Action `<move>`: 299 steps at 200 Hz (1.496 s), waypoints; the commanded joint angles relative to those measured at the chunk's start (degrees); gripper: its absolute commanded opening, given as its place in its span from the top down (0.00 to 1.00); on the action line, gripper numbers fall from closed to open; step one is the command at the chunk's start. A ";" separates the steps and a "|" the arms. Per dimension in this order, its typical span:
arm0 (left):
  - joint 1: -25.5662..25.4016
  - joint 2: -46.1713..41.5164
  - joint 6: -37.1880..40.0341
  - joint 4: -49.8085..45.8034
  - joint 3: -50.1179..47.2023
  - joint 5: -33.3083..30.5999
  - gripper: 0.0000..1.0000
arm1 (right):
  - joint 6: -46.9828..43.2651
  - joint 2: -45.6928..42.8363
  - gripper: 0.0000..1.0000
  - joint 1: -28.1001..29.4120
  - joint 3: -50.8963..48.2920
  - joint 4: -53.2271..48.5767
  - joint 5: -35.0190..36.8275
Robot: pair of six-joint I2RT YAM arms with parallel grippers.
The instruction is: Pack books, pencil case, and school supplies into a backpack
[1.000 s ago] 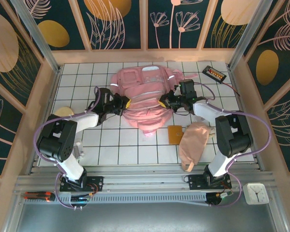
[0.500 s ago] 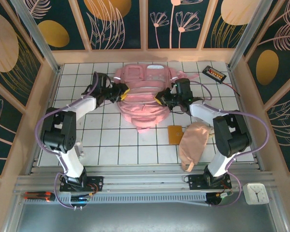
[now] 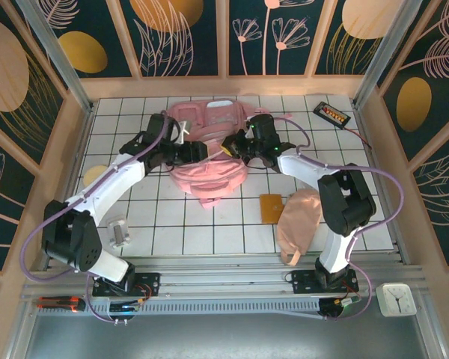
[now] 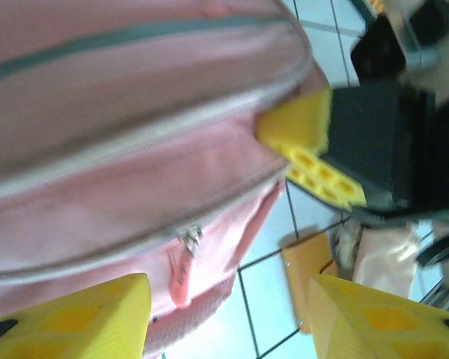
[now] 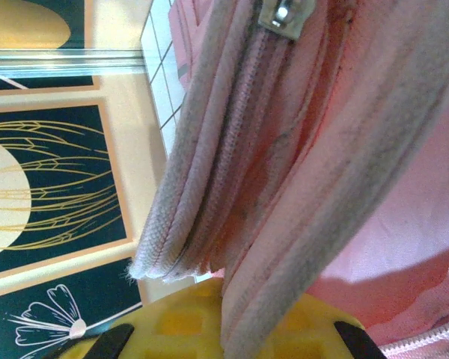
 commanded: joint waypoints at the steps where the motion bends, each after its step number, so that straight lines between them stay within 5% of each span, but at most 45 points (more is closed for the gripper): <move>1: -0.99 -1.41 5.34 -6.05 -0.26 -5.83 0.43 | -0.21 0.58 1.00 1.90 3.43 1.02 -1.55; 78: -5.41 1.90 -0.29 -4.75 -2.32 -8.26 0.54 | 0.07 1.64 1.00 3.40 4.84 0.72 -0.67; 194: -5.41 11.40 1.70 -4.85 3.92 -13.22 0.70 | 0.34 2.10 1.00 3.88 5.35 0.75 -0.69; 218: -5.41 13.60 2.09 -5.21 5.81 -13.11 0.82 | 0.31 2.40 1.00 3.93 5.67 0.45 -0.82; 235: -5.41 14.31 2.61 -5.88 6.61 -13.12 1.00 | 0.09 2.47 1.00 3.81 5.84 -0.03 -0.69; 299: -4.52 10.42 7.53 -13.79 3.20 -22.52 1.00 | -4.82 -0.50 1.00 1.47 6.31 -8.23 2.40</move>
